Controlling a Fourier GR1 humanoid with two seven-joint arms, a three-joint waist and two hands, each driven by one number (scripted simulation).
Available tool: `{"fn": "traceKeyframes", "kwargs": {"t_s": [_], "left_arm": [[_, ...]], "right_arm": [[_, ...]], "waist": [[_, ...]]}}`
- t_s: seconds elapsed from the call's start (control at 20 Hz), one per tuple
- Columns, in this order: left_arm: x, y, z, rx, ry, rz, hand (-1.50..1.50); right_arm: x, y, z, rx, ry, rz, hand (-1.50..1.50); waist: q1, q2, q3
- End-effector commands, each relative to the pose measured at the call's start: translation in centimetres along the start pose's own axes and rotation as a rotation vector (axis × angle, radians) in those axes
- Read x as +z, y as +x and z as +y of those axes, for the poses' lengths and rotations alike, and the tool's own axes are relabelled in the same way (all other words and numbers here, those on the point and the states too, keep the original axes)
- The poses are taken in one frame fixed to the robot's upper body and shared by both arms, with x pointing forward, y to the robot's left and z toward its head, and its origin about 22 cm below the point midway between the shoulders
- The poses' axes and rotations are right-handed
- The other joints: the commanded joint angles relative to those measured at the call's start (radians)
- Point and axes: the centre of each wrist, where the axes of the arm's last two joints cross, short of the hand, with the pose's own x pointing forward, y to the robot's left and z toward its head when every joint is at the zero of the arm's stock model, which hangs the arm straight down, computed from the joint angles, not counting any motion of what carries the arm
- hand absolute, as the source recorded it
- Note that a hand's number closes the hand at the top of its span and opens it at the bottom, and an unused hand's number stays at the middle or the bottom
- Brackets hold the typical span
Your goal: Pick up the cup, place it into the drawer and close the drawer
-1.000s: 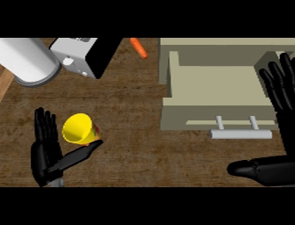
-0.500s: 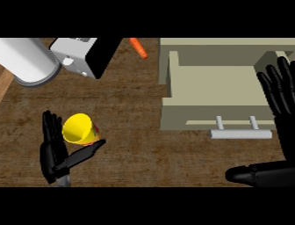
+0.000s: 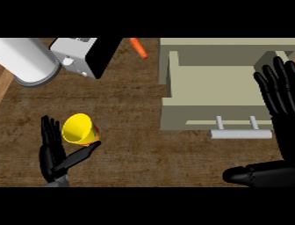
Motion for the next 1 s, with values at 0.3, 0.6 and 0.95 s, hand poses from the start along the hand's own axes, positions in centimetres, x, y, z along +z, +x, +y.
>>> {"fn": "traceKeyframes", "kwargs": {"t_s": [0.3, 0.6, 0.95], "left_arm": [[-0.5, -2.0, 0.1, 0.002, -0.037, 0.023, -1.5], [-0.6, -3.1, -0.8, 0.064, -0.043, -0.017, -1.5], [-1.9, -3.3, 0.2, 0.106, -0.024, -0.001, -1.5]], "right_arm": [[1.0, 1.4, -0.5, -0.009, 0.001, -0.003, -1.5], [0.2, 0.5, -1.9, -0.009, 0.026, 0.012, -1.5], [1.8, 0.4, -0.8, -0.02, -0.008, 0.018, -1.5]], "waist": [[-0.001, 0.0, 0.0], [-0.001, 0.001, 0.0], [-0.003, 0.0, 0.0]]}}
